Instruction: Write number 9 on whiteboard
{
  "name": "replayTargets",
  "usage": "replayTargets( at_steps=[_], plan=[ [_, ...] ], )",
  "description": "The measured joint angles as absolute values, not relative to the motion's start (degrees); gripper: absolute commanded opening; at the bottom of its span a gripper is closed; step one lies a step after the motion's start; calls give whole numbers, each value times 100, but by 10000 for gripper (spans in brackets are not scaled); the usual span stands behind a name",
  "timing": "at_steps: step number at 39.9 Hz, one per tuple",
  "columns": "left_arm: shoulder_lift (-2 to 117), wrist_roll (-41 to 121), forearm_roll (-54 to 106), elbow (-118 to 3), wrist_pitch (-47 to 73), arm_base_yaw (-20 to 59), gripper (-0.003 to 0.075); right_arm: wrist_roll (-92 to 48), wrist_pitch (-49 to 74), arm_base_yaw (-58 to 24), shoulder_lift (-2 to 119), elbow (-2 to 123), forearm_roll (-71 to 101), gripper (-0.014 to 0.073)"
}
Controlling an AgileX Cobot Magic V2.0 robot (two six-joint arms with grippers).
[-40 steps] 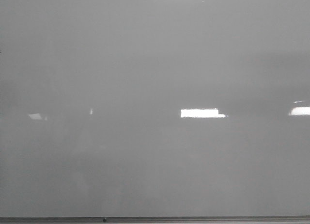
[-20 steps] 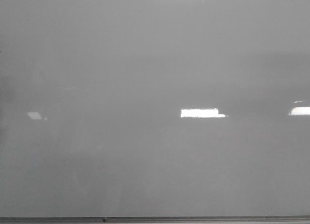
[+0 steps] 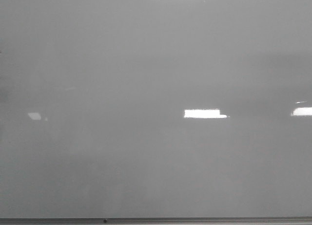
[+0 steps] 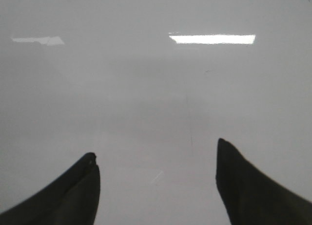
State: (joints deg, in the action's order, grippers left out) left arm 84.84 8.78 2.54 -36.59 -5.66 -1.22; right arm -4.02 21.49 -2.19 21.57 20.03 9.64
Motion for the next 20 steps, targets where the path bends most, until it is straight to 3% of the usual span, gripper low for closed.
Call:
replayTargets(
  at_steps=[20],
  plan=[
    [8457,888,228,-3673,-493,-146,-20,-402,2149,-219,2157,2003,964,528]
  ],
)
